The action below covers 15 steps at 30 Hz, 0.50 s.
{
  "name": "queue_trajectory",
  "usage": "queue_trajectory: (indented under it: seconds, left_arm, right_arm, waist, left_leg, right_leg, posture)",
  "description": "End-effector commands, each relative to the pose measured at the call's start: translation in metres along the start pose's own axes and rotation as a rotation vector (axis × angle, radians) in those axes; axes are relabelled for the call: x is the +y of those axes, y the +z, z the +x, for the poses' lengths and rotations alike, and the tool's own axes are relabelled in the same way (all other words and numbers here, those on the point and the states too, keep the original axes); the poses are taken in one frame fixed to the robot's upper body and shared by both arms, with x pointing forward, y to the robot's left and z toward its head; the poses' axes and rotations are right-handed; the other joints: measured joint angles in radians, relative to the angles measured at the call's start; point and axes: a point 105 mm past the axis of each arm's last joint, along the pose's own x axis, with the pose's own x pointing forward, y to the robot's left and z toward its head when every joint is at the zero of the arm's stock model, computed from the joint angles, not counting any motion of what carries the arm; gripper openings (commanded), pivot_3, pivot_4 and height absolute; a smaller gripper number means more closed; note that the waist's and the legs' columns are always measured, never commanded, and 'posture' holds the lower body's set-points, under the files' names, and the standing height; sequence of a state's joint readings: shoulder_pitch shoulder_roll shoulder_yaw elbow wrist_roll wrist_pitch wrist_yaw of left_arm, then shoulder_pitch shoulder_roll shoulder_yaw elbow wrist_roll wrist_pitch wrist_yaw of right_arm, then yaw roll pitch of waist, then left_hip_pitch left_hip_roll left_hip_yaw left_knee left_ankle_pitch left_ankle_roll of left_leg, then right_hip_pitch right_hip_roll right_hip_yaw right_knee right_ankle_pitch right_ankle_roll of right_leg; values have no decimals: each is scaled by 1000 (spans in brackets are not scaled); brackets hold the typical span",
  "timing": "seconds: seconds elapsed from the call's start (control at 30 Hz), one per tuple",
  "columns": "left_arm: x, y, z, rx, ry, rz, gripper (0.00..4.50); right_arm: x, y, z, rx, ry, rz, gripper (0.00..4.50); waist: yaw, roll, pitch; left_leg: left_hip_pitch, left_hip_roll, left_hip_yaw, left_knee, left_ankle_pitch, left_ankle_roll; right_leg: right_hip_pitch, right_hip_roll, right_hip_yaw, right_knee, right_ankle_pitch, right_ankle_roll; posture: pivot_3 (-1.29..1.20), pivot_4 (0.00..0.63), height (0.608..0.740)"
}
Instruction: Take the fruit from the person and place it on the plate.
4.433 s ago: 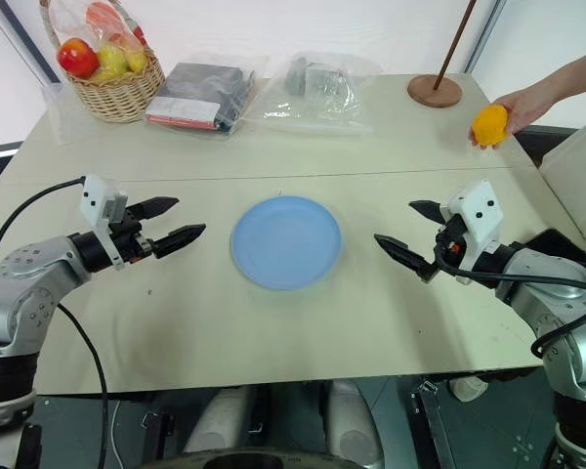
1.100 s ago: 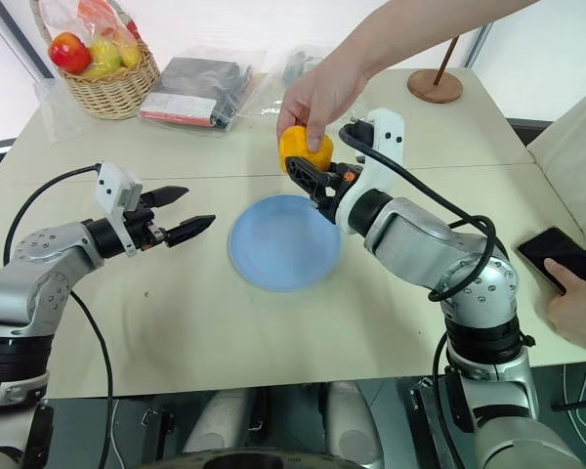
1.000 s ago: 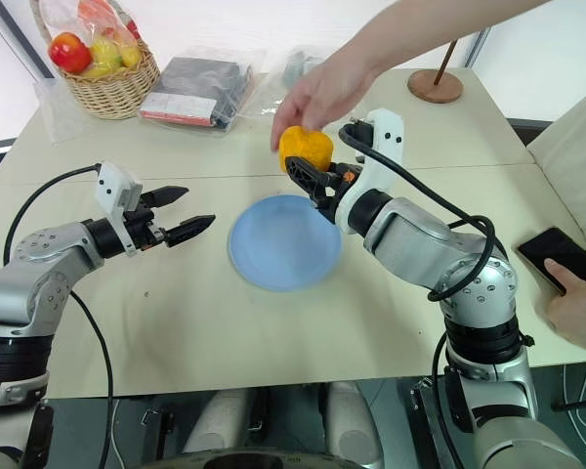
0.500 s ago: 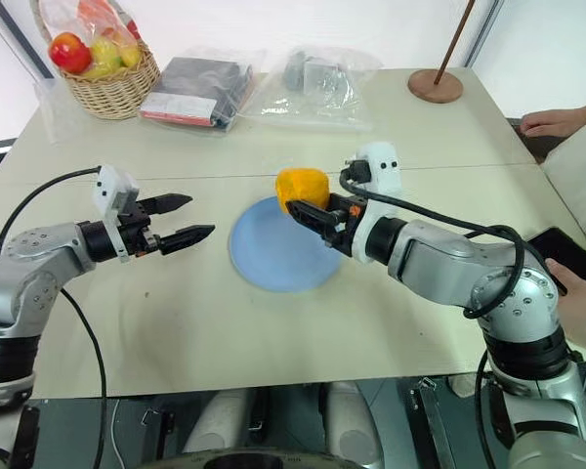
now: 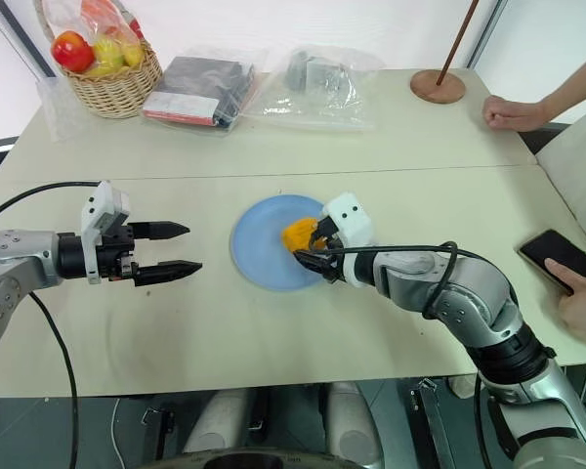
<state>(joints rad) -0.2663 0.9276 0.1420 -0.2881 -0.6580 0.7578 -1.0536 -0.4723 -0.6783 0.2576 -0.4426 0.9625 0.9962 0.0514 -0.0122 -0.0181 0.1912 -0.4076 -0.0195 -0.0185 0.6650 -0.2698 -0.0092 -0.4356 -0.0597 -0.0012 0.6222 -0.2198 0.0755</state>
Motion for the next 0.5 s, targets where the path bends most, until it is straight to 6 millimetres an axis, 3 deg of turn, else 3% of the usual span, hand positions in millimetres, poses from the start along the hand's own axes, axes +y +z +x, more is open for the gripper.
queue_trajectory:
  seconds: [0.03, 0.1, 0.27, 0.4, 0.5]
  left_arm:
    - [-3, 11, -8, -13, 2, 48, 4500]
    - [-3, 11, -9, -11, 1, 50, 4500]
    - [-2, 11, -10, -6, 7, 54, 4500]
    - [-1, 11, -11, -3, 10, 58, 4500]
    - [0, 11, -12, 0, 11, 65, 4500]
  right_arm:
    - [4, 6, 4, -30, 19, -40, 2744]
    - [6, 5, 6, -30, 27, -49, 2744]
    - [8, 5, 8, -32, 39, -62, 4454]
    - [1, 9, 1, -41, 16, -77, 4454]
    - [-11, 24, -22, -79, 1, -99, 4454]
  waist:
    - [0, 0, 0]
    - [0, 0, 0]
    - [0, 0, 0]
    - [0, 0, 0]
    - [2, 0, 0]
  left_leg:
    - [0, 0, 0, 0, 0, 0]
    - [0, 0, 0, 0, 0, 0]
    - [0, 0, 0, 0, 0, 0]
    - [0, 0, 0, 0, 0, 0]
    - [0, 0, 0, 0, 0, 0]
  right_leg:
    - [0, 0, 0, 0, 0, 0]
    - [0, 0, 0, 0, 0, 0]
    - [0, 0, 0, 0, 0, 1]
    - [0, 0, 0, 0, 0, 1]
    - [0, 0, 0, 0, 0, 1]
  posture:
    - [0, 150, 740]
    - [0, 150, 740]
    - [0, 150, 740]
    - [0, 150, 740]
    - [0, 150, 740]
